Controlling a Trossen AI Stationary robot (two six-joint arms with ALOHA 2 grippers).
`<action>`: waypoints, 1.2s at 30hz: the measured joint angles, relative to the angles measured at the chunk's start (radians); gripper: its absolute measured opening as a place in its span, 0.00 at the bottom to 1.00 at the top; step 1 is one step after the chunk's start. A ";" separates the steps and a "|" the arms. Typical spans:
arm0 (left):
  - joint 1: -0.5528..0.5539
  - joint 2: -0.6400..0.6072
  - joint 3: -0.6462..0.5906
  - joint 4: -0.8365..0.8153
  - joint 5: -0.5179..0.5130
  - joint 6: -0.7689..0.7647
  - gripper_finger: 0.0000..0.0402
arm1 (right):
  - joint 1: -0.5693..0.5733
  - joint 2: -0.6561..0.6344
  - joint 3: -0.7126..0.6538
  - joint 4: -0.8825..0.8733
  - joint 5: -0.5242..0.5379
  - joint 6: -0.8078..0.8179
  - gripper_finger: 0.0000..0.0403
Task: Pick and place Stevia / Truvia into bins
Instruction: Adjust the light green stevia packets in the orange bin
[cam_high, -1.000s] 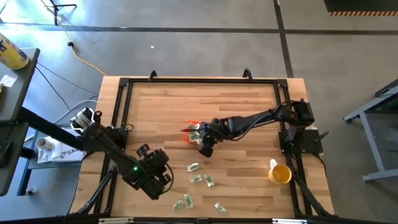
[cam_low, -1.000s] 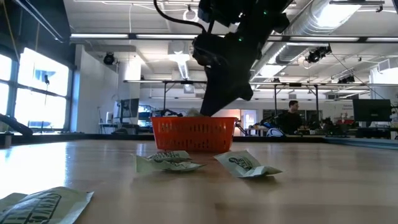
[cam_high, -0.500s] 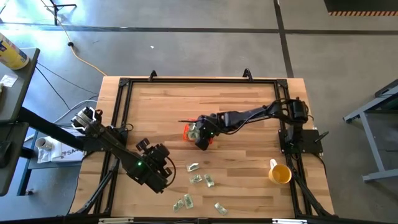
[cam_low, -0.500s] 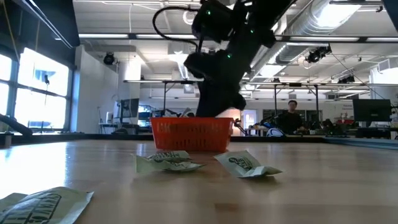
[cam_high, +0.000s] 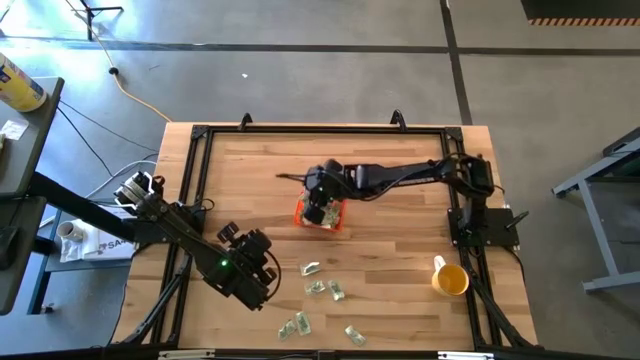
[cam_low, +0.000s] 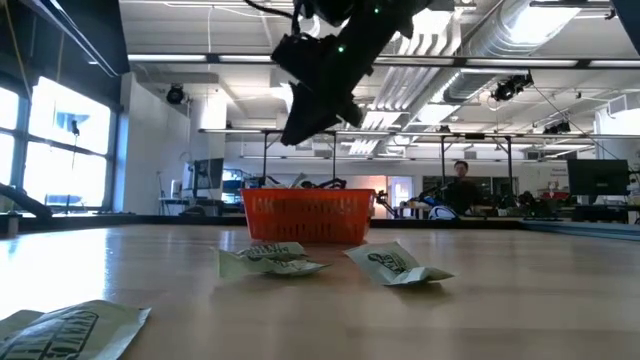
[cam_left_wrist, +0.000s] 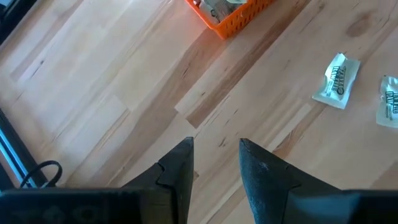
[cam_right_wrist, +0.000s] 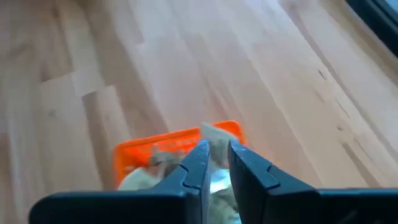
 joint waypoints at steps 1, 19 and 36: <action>0.000 0.000 0.000 0.000 0.000 -0.002 0.40 | -0.008 0.005 0.000 0.004 -0.004 0.013 0.12; 0.000 0.000 -0.067 0.087 0.010 -0.002 0.40 | 0.029 0.128 -0.002 -0.025 0.023 0.155 0.06; 0.000 0.000 -0.068 0.084 0.006 0.004 0.40 | 0.040 0.152 -0.002 -0.057 -0.036 0.175 0.08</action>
